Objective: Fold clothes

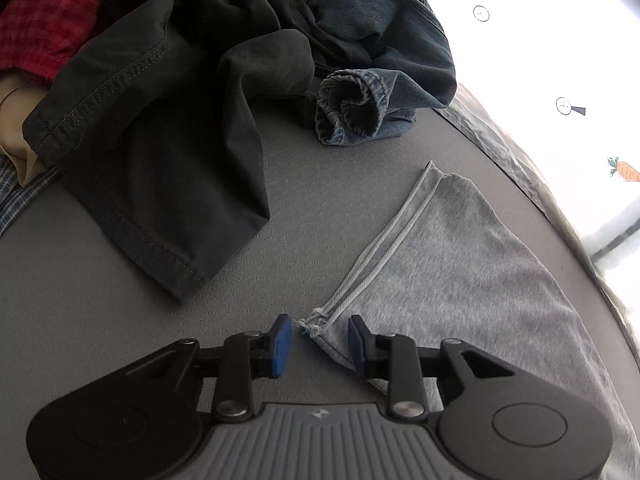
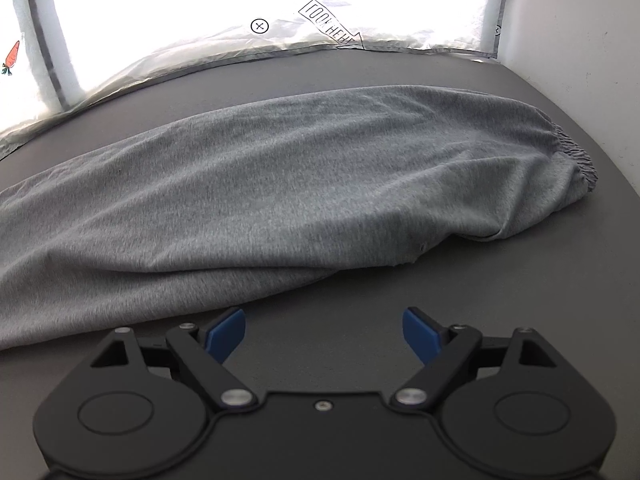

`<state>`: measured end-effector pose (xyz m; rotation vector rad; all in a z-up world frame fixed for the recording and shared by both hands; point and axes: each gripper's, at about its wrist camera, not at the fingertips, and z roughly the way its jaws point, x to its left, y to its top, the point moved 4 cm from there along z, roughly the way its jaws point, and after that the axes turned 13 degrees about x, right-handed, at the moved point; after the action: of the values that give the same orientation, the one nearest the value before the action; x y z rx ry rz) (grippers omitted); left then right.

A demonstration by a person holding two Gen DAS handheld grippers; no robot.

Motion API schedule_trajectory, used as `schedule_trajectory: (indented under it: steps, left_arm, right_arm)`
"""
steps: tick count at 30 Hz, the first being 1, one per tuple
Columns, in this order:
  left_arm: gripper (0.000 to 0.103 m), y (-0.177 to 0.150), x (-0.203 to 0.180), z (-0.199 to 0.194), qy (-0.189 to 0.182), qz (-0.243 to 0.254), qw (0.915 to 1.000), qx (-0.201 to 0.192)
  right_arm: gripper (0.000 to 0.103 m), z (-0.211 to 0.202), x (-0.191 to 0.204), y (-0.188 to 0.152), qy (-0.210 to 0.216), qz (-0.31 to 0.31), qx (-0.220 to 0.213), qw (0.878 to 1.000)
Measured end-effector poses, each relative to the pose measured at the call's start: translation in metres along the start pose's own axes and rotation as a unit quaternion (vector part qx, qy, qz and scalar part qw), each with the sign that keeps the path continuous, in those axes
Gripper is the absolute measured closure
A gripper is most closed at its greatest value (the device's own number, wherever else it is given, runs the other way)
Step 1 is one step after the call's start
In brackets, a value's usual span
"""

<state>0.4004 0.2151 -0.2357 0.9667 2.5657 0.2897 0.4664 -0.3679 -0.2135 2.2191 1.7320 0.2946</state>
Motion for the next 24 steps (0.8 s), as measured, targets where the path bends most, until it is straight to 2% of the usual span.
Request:
schedule_trajectory:
  steps: [1,4,6,8,11,14,18,20,24]
  left_arm:
    - [0.05,0.0,0.002,-0.001,-0.005,-0.006,1.0,-0.002]
    - [0.047,0.0,0.003,-0.001,-0.024,-0.016,0.9996,0.004]
    - [0.047,-0.001,0.001,0.002,-0.019,-0.015,0.9997,0.008]
    - [0.047,-0.003,0.0,0.006,-0.021,-0.016,0.9995,0.016]
    - [0.047,-0.004,0.0,0.01,-0.047,-0.042,0.9977,0.025]
    - [0.047,-0.002,0.002,0.012,-0.066,-0.074,0.9947,0.028]
    - [0.047,0.002,0.005,0.015,-0.085,-0.106,0.99,0.036]
    - [0.047,0.003,0.006,0.015,-0.089,-0.111,0.9892,0.037]
    - [0.047,0.002,0.006,0.015,-0.092,-0.108,0.9893,0.036]
  right_arm:
    - [0.016,0.0,0.001,0.0,0.002,-0.001,0.001,1.0]
    - [0.016,0.001,0.006,0.0,0.008,-0.005,0.002,1.0]
    - [0.016,-0.002,0.009,0.003,0.019,0.0,0.0,1.0]
    - [0.016,-0.004,0.01,0.008,0.038,0.009,-0.004,0.999]
    - [0.016,-0.007,0.016,0.018,0.08,0.02,-0.007,0.997]
    - [0.016,-0.004,0.026,0.032,0.146,0.046,0.001,0.988]
    - [0.016,0.009,0.043,0.047,0.232,0.11,0.028,0.966]
    - [0.016,0.013,0.057,0.053,0.249,0.12,0.036,0.961]
    - [0.016,0.012,0.085,0.055,0.251,0.087,0.042,0.963]
